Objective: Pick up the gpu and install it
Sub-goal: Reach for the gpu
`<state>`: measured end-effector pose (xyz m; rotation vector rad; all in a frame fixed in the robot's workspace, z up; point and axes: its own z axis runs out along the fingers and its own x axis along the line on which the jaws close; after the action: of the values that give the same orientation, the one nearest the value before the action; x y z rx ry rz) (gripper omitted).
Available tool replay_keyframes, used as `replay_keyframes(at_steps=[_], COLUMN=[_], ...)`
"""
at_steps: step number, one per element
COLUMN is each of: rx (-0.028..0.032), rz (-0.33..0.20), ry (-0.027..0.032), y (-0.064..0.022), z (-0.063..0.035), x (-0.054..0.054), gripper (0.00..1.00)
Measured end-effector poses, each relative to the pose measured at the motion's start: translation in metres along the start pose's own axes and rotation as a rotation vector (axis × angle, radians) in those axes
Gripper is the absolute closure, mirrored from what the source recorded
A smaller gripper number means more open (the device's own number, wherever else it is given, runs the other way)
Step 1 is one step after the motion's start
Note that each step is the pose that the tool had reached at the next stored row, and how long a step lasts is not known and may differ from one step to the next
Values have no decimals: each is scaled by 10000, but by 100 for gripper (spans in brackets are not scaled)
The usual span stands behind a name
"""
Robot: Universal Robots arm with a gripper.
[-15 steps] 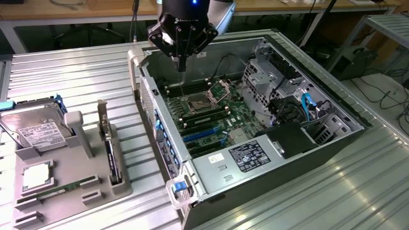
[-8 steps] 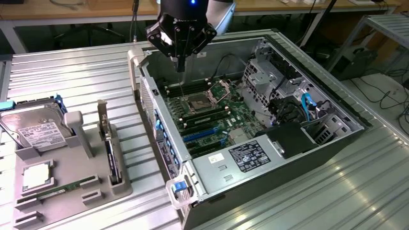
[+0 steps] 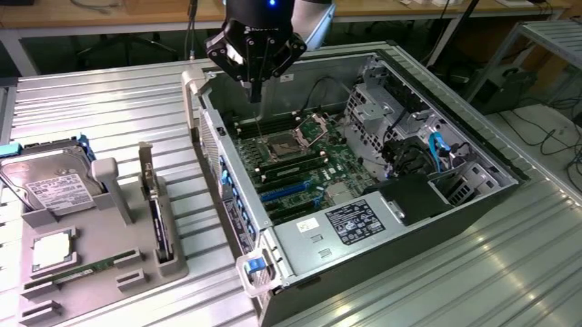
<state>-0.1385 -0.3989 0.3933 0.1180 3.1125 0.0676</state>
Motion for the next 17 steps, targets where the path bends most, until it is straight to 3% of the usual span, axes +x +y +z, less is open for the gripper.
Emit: replay_keyframes(at_steps=[17], rx=[0], rz=[0], ry=[0], y=[-9], z=[-3], x=[99], gripper=[89])
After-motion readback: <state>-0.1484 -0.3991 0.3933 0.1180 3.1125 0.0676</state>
